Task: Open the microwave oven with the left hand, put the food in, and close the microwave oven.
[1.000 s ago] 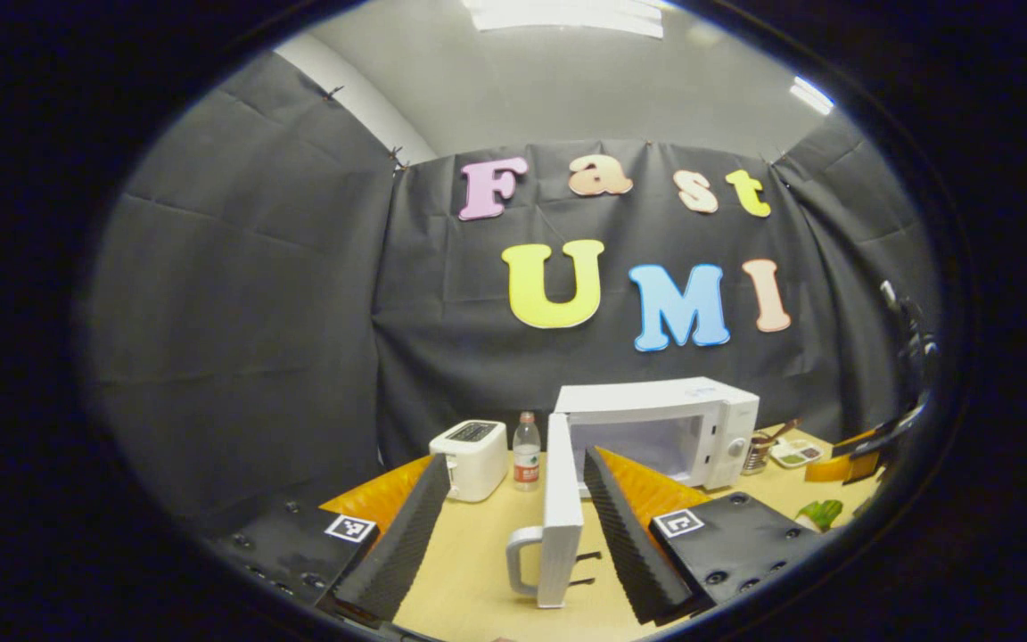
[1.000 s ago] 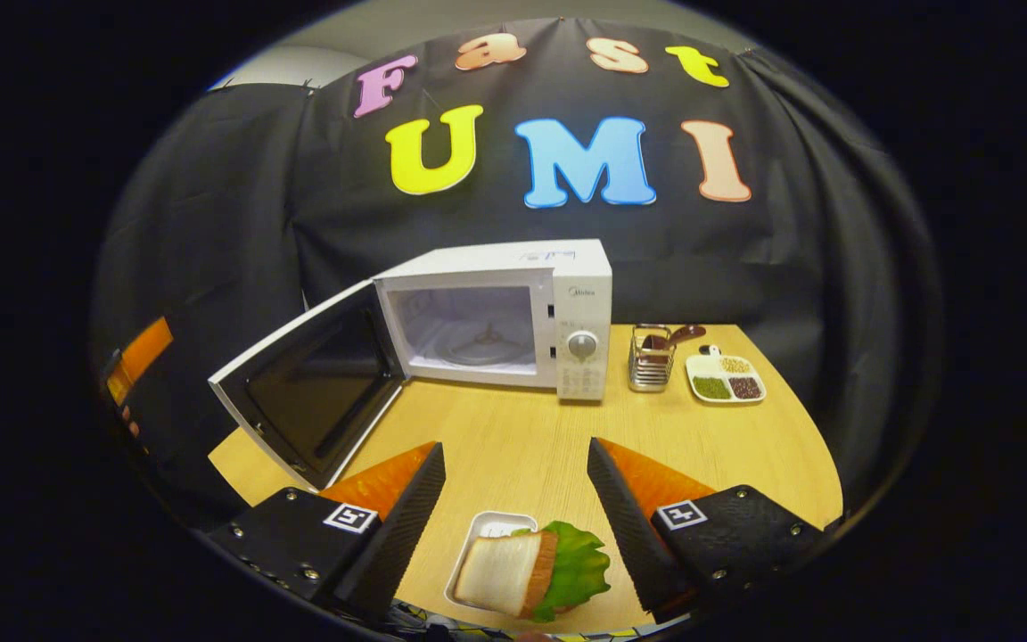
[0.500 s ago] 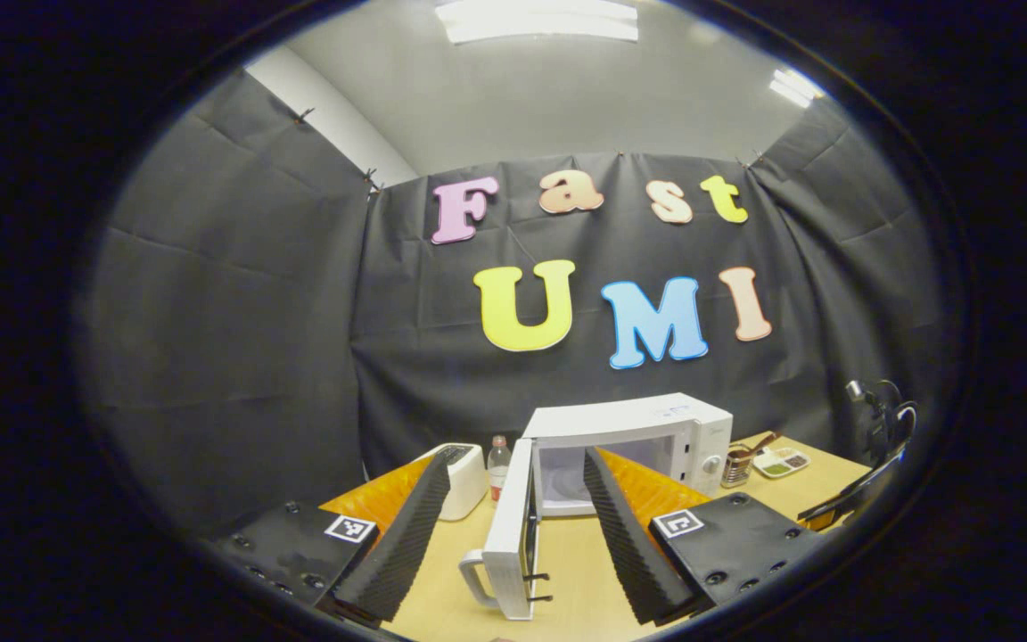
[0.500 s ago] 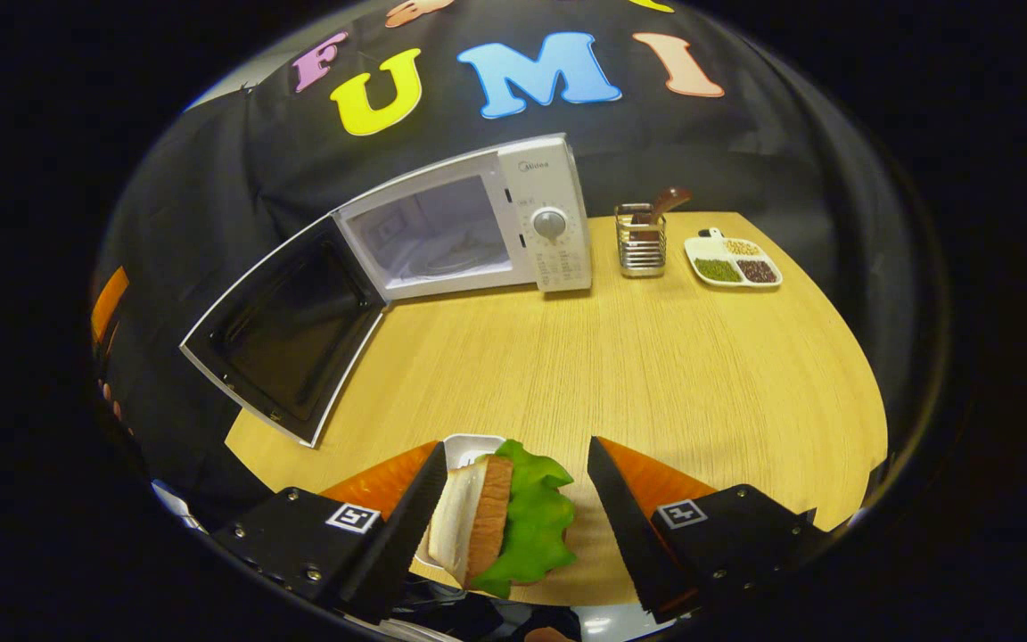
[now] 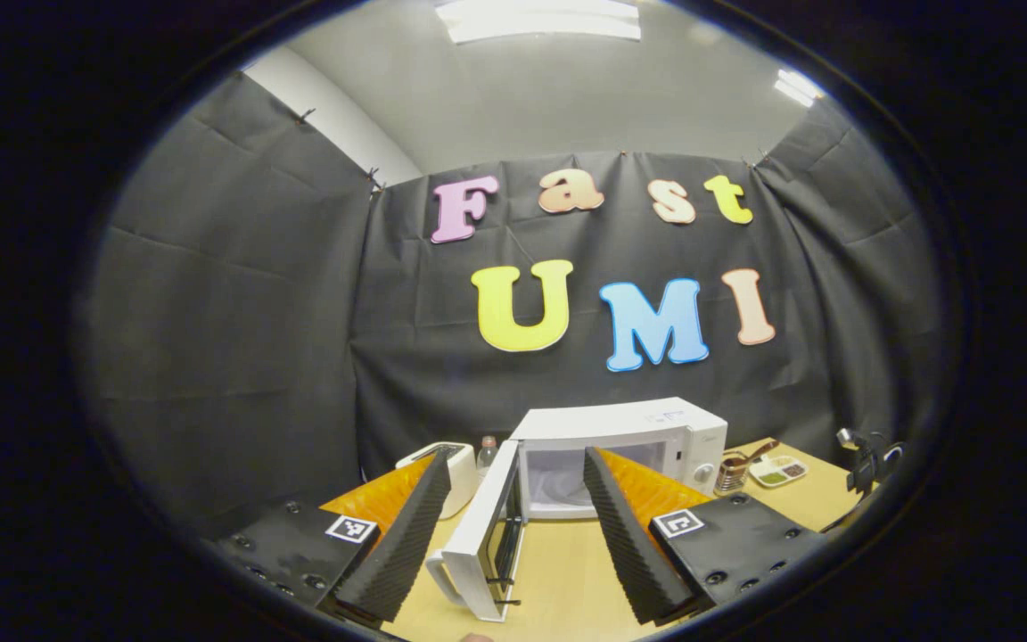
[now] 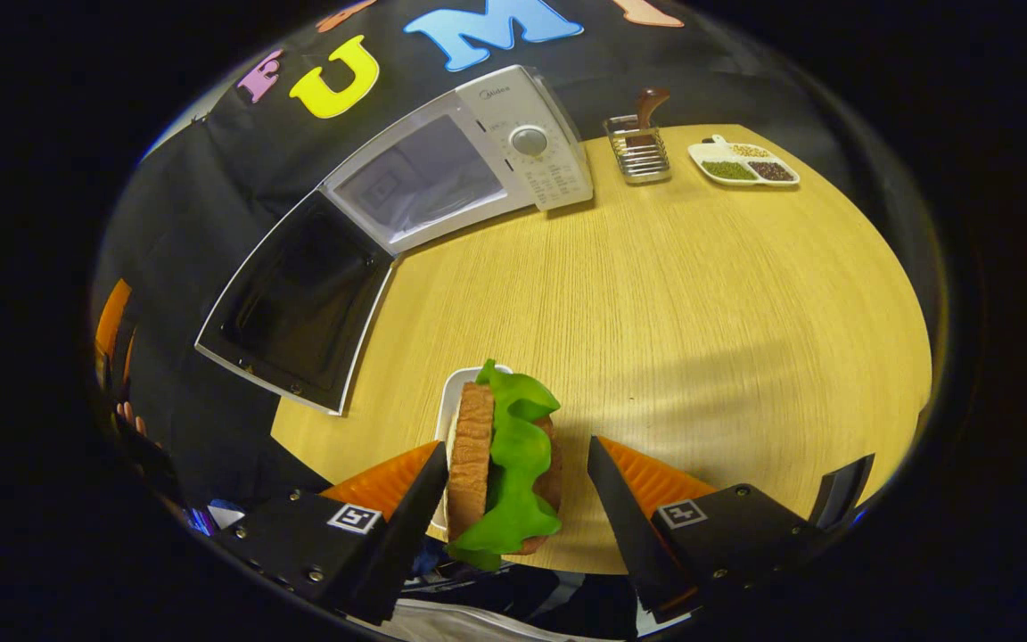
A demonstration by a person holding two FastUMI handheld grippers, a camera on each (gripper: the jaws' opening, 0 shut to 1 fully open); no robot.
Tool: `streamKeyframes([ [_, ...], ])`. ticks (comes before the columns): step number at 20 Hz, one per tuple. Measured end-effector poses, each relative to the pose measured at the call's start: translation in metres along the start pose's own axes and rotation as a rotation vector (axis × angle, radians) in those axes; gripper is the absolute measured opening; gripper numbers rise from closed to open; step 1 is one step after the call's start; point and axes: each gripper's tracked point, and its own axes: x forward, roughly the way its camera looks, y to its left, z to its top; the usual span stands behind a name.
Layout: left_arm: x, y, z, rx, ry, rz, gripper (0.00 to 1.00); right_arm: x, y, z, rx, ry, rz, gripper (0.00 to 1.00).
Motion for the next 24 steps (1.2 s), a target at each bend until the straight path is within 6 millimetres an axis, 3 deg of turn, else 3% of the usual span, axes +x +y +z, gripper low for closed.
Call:
streamKeyframes([
  [1,0.000,0.000,0.001,0.001,-0.006,0.016,0.97,0.006,0.005,-0.004,0.032,0.016,0.027,0.91],
  [2,-0.002,0.001,0.003,0.003,-0.008,0.030,0.97,0.006,0.008,-0.006,0.052,0.038,0.048,0.69],
  [3,-0.004,0.001,0.004,0.003,-0.011,0.044,0.97,0.001,0.015,-0.011,0.064,0.055,0.074,0.64],
  [6,-0.007,0.003,0.010,0.003,-0.026,0.079,0.96,0.001,0.015,-0.005,0.059,0.068,0.095,0.35],
  [11,-0.004,0.003,0.025,0.000,-0.065,0.101,0.96,-0.014,0.023,0.005,0.036,0.024,0.143,0.35],
  [16,0.017,0.001,0.033,-0.011,-0.086,0.067,0.98,-0.023,0.043,0.038,0.076,-0.102,0.180,0.35],
  [20,0.039,0.008,0.025,-0.026,-0.085,0.012,0.97,-0.015,0.065,0.063,0.110,-0.191,0.187,0.35],
  [24,0.065,0.025,0.022,-0.041,-0.074,-0.044,0.97,0.012,0.088,0.091,0.135,-0.243,0.164,0.35],
])
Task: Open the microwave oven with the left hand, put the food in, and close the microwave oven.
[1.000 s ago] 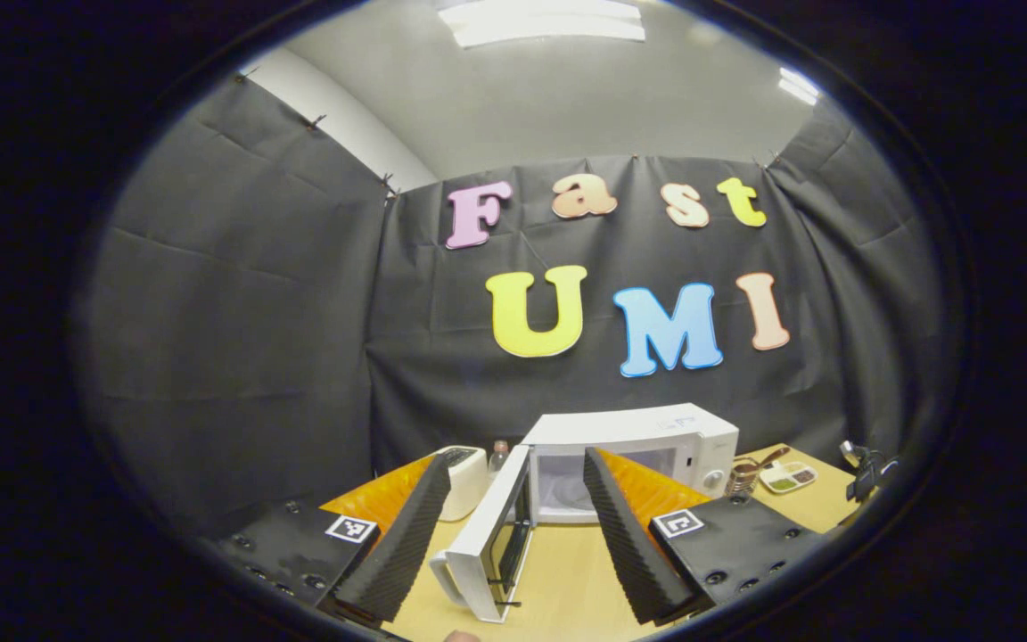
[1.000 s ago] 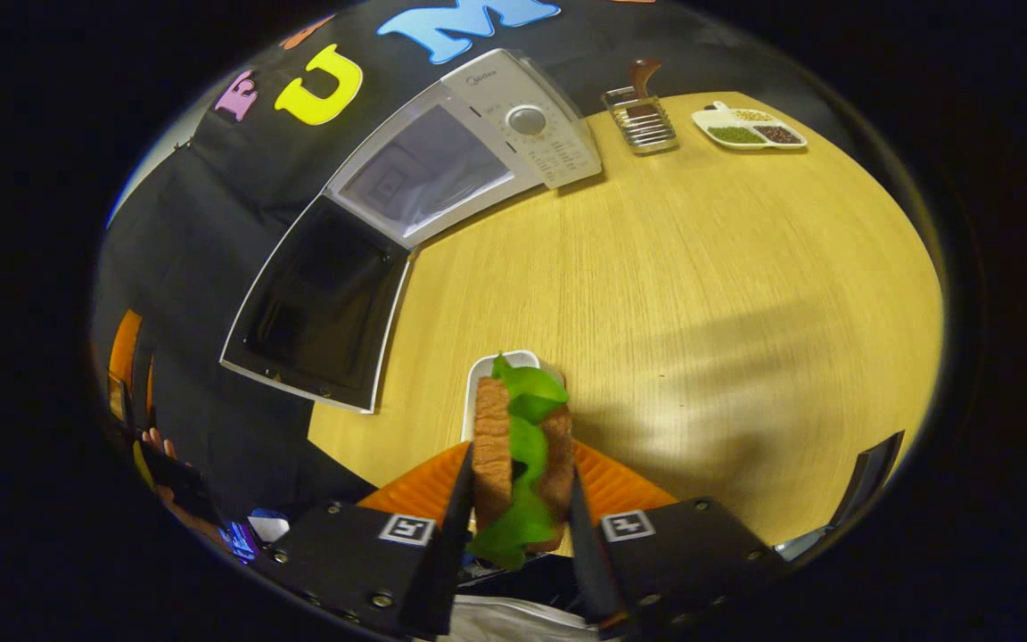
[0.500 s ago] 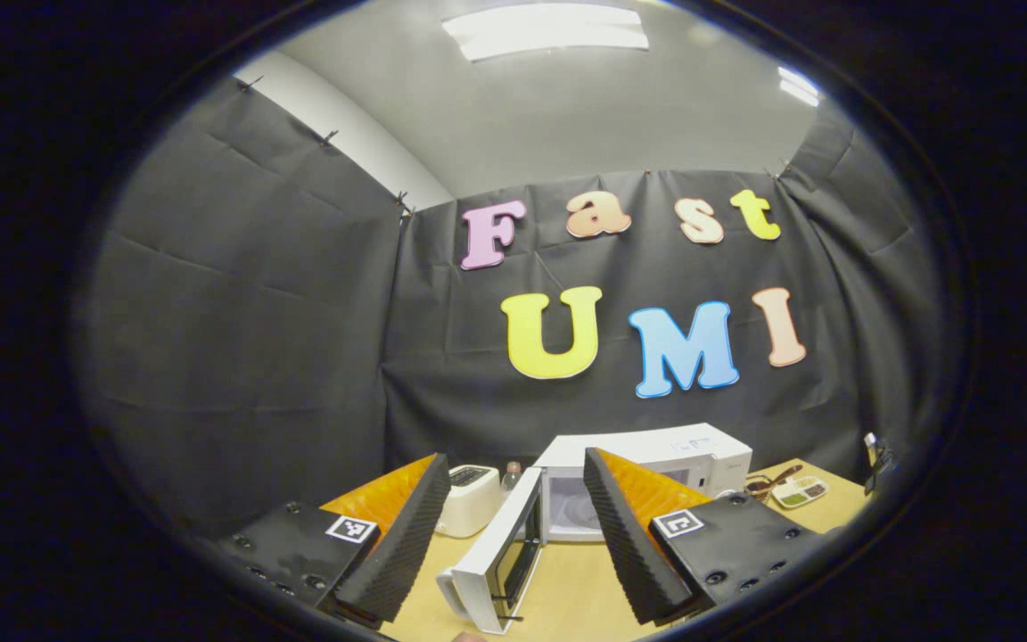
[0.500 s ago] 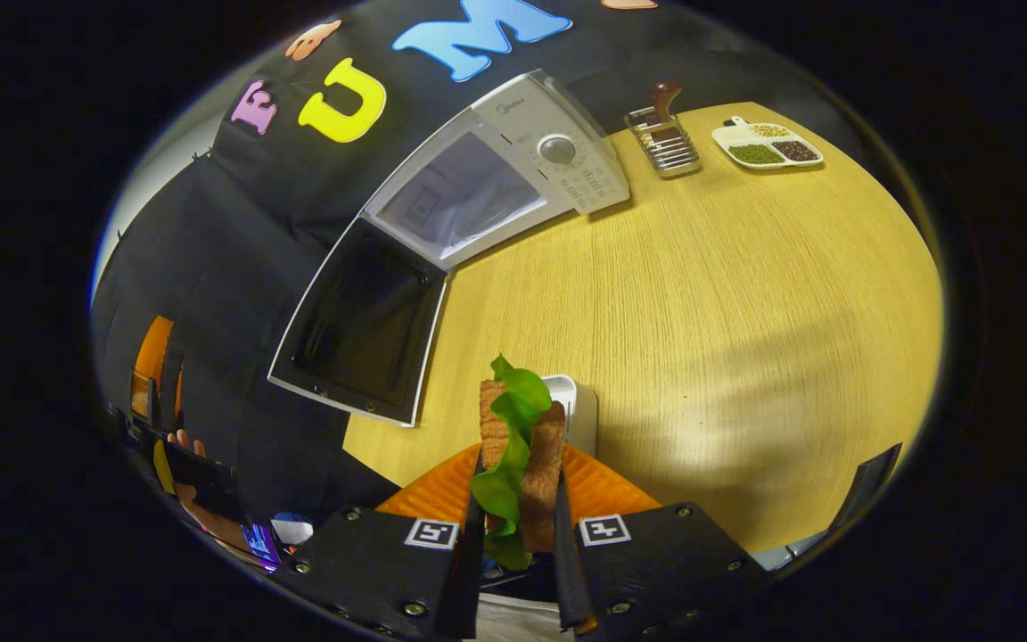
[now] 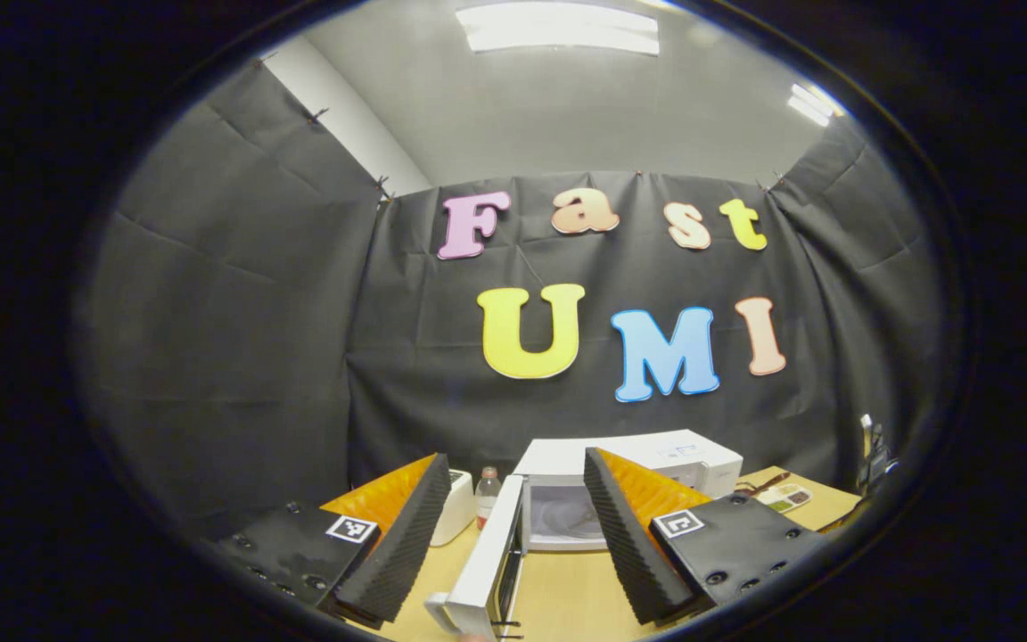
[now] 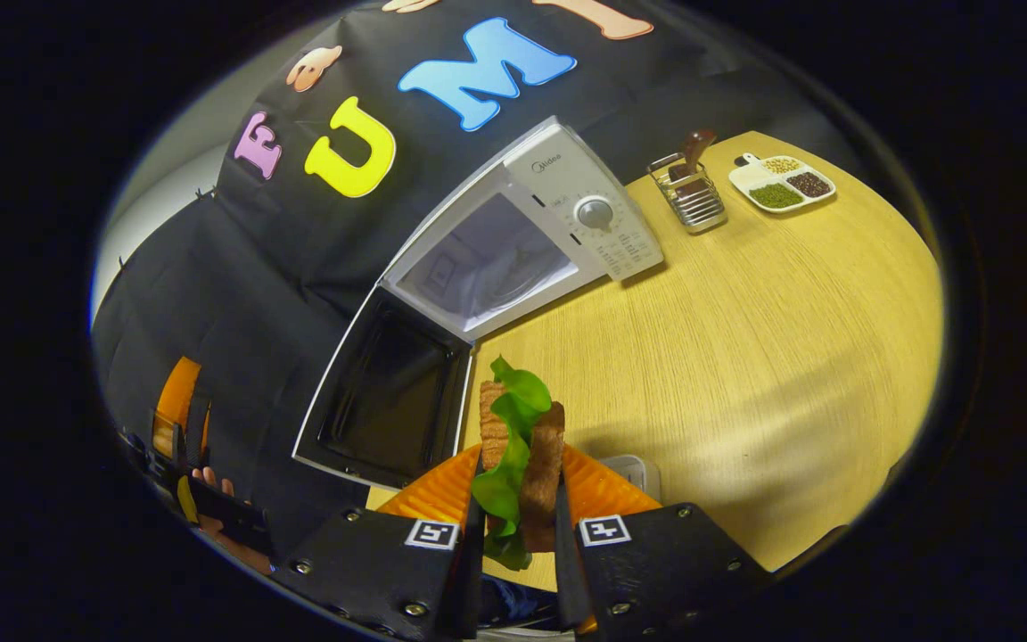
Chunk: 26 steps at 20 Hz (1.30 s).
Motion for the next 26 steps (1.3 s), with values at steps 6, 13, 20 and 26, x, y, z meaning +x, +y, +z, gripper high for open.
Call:
streamKeyframes([
  [6,0.032,0.048,-0.006,0.033,0.005,-0.029,0.96,0.056,0.040,0.030,0.044,-0.104,0.010,0.35],
  [13,0.050,0.107,-0.022,0.041,0.015,-0.031,0.96,0.116,0.066,0.044,0.063,-0.214,-0.008,0.35],
  [20,0.058,0.162,-0.042,0.035,0.051,0.011,0.96,0.181,0.079,0.068,0.061,-0.327,-0.027,0.34],
  [26,0.054,0.221,-0.045,0.040,0.059,0.122,0.96,0.237,0.074,0.100,0.078,-0.410,-0.049,0.34],
])
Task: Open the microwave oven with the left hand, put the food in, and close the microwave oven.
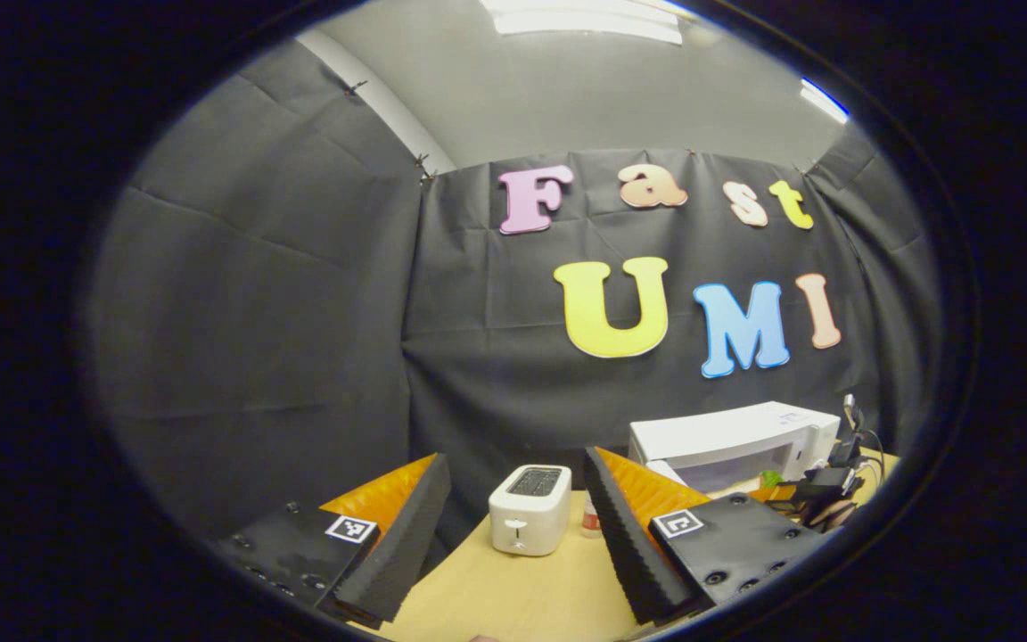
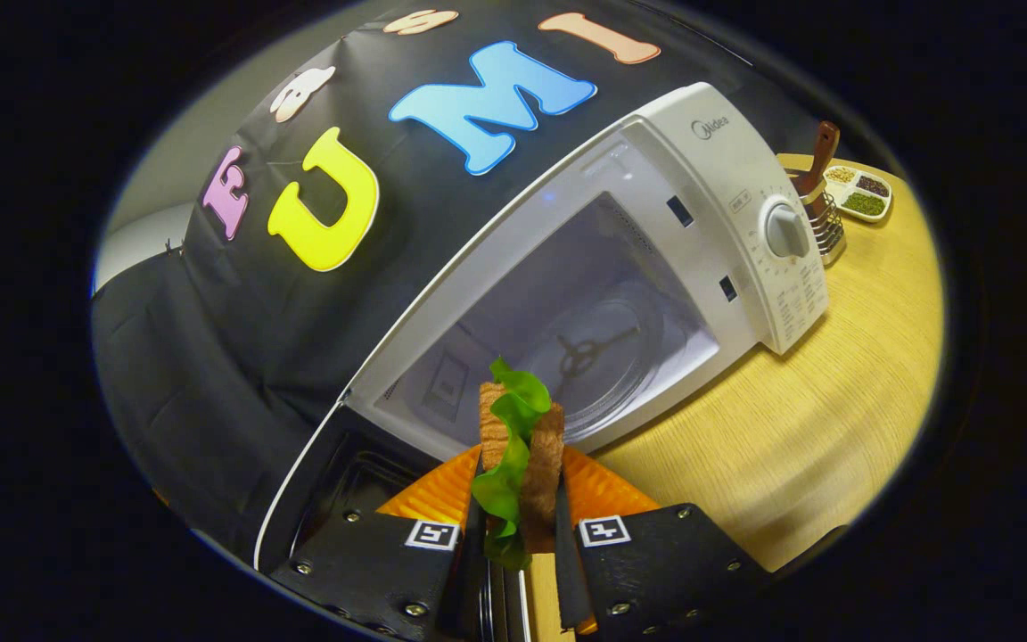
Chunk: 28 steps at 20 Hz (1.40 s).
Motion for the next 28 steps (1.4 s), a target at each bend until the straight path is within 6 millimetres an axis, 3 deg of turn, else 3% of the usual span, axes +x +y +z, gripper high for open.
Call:
streamKeyframes([
  [7,0.007,0.038,0.008,0.054,0.012,0.095,0.97,0.059,-0.017,0.020,0.098,-0.125,-0.059,0.34],
  [8,0.005,0.043,0.008,0.048,0.014,0.107,0.97,0.067,-0.018,0.020,0.098,-0.137,-0.063,0.39],
  [14,-0.004,0.062,-0.011,0.060,0.059,0.158,0.97,0.101,-0.027,0.030,0.005,-0.167,-0.110,0.39],
  [15,-0.006,0.062,-0.012,0.062,0.060,0.159,0.97,0.105,-0.032,0.033,-0.013,-0.172,-0.131,0.43],
  [20,-0.009,0.062,-0.019,0.087,0.068,0.166,0.96,0.107,-0.056,0.043,-0.145,-0.175,-0.249,0.67],
  [22,-0.009,0.061,-0.023,0.078,0.071,0.169,0.98,0.103,-0.070,0.047,-0.223,-0.168,-0.313,0.98],
  [25,-0.010,0.051,-0.034,0.061,0.087,0.153,0.98,0.087,-0.083,0.060,-0.363,-0.207,-0.392,0.98],
  [28,-0.015,0.037,-0.043,0.061,0.097,0.135,0.99,0.072,-0.078,0.073,-0.505,-0.229,-0.388,0.98],
])
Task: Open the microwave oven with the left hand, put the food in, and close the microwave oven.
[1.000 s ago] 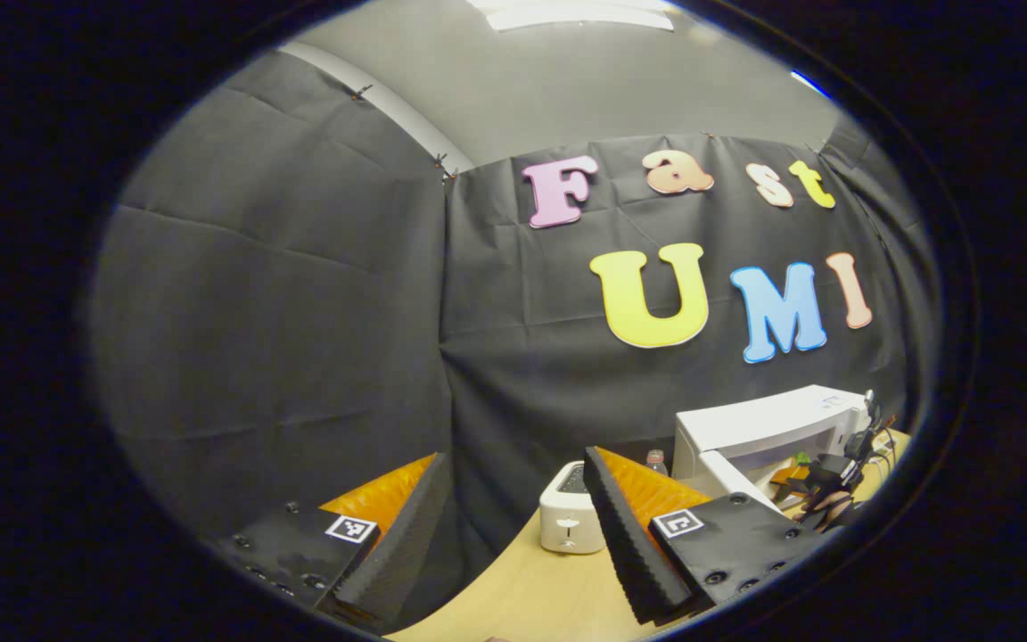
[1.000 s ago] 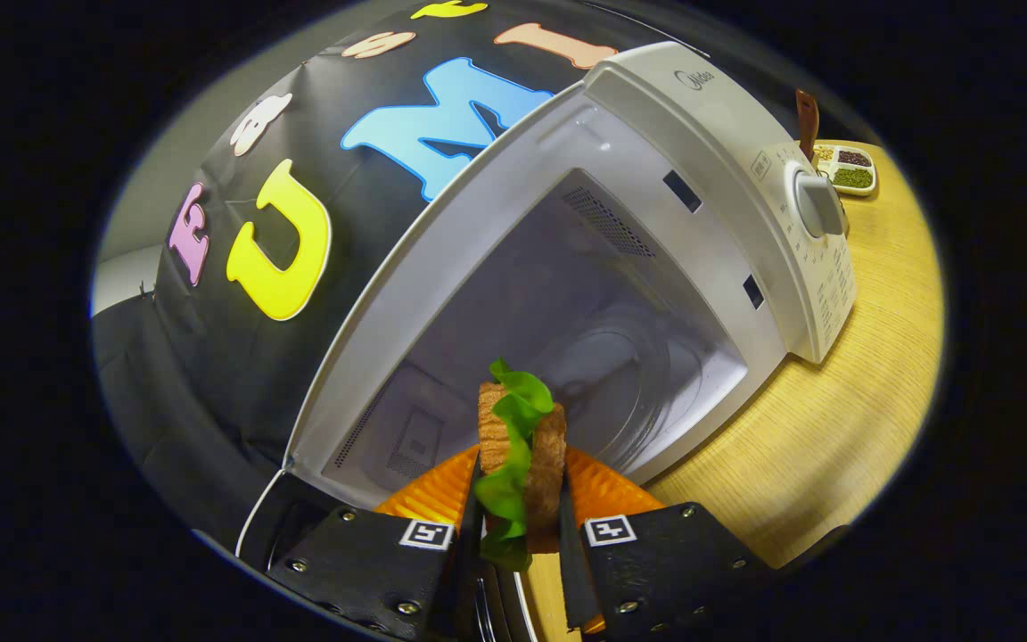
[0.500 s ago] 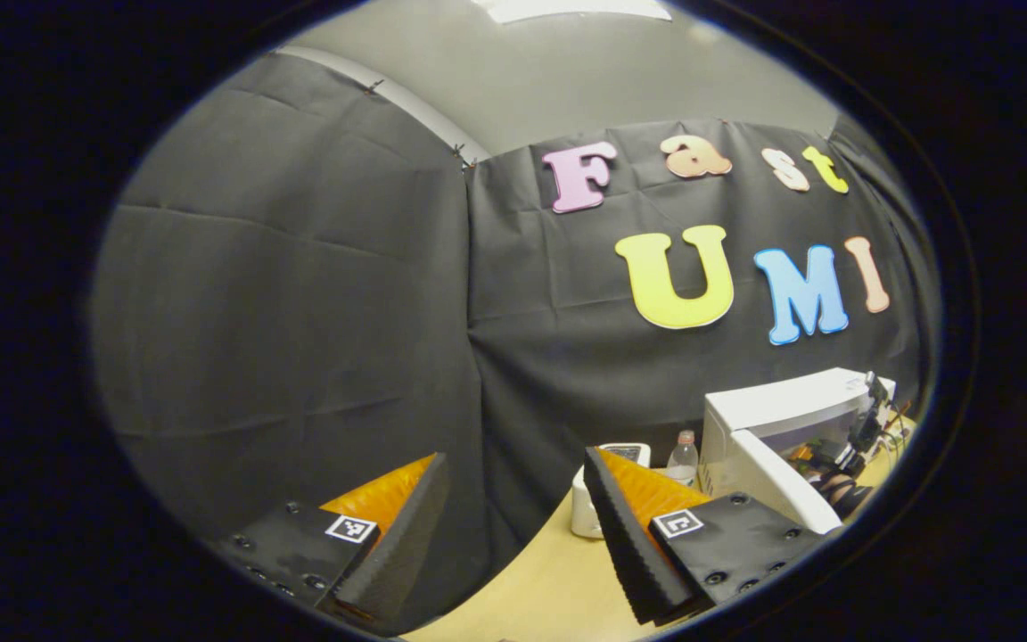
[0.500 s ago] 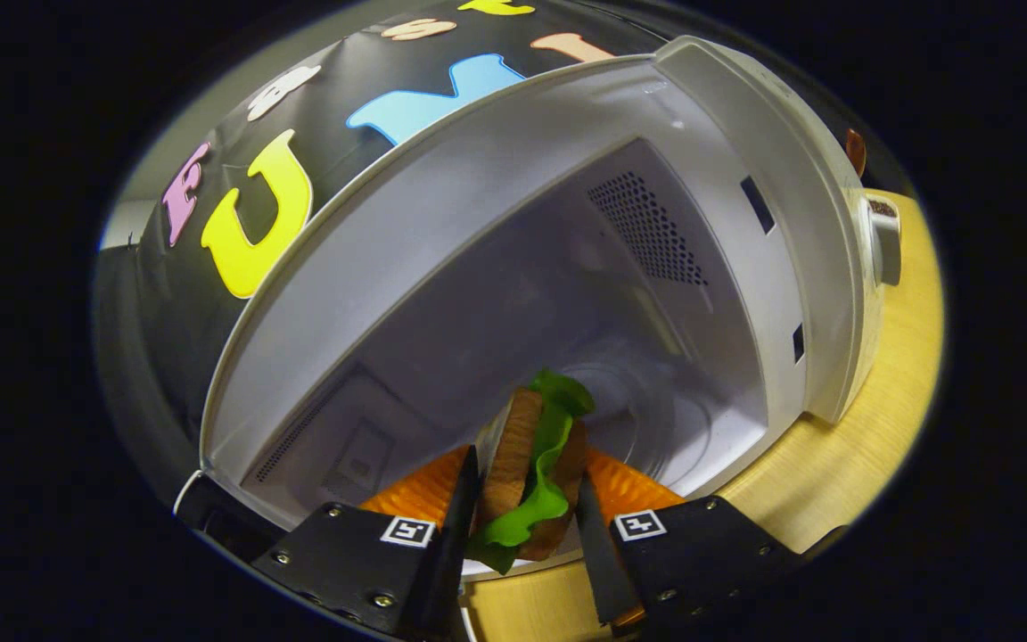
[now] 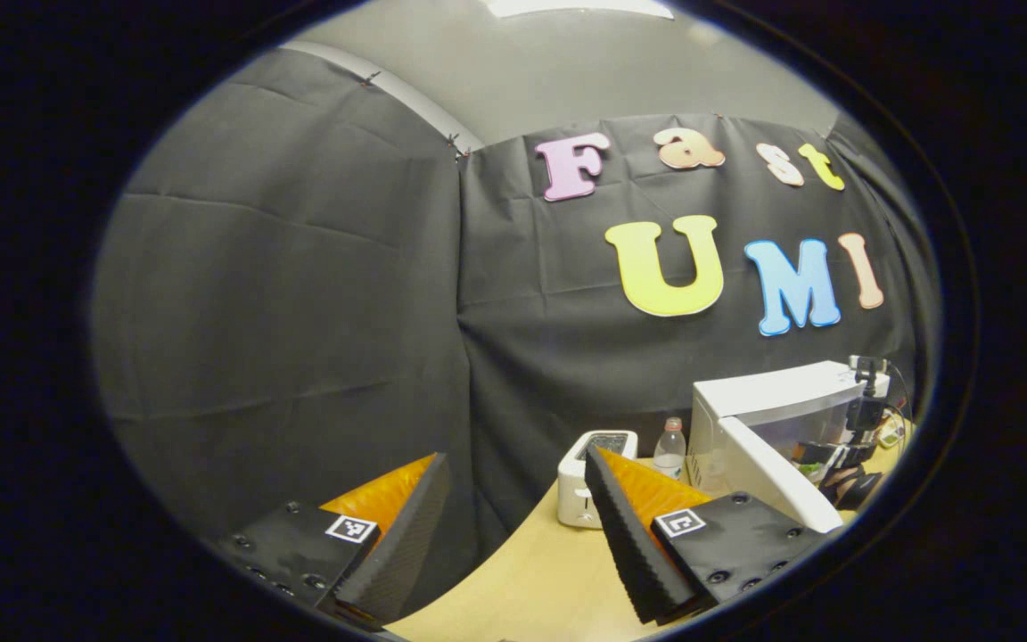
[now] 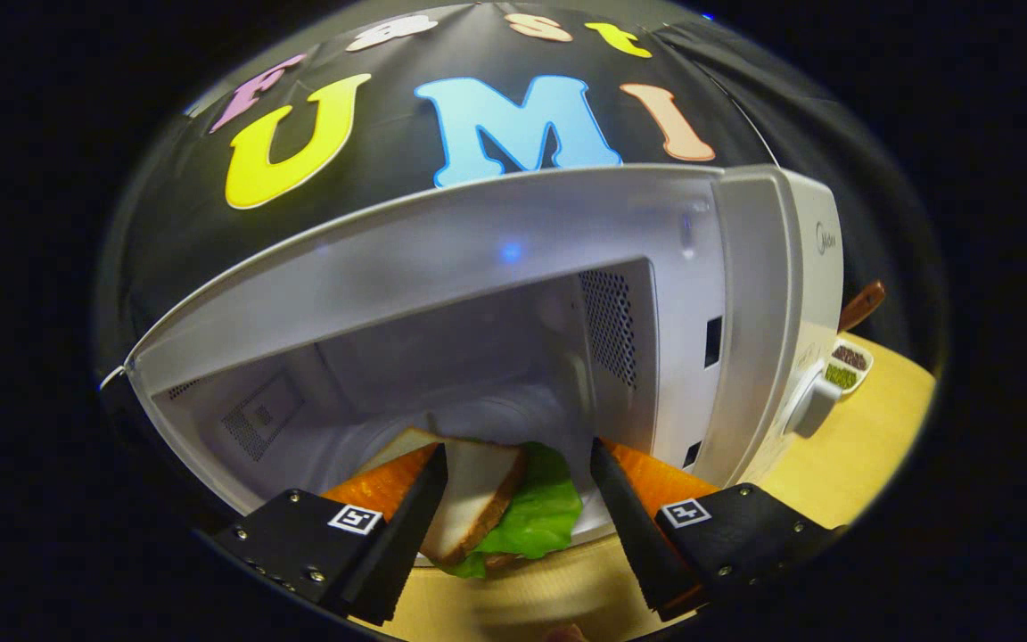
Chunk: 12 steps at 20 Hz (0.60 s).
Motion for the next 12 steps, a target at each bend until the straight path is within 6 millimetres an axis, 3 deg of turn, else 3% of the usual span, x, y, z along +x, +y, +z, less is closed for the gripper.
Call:
streamKeyframes([
  [4,-0.011,-0.022,-0.001,-0.020,-0.010,-0.035,0.97,-0.033,-0.002,0.015,-0.108,-0.032,0.065,0.98],
  [9,-0.026,-0.040,-0.007,-0.054,-0.010,-0.051,0.99,-0.103,-0.017,0.056,-0.155,-0.119,0.144,0.98],
  [12,-0.034,-0.049,-0.015,-0.032,-0.006,-0.058,0.99,-0.148,-0.041,0.087,-0.180,-0.174,0.155,0.98],
])
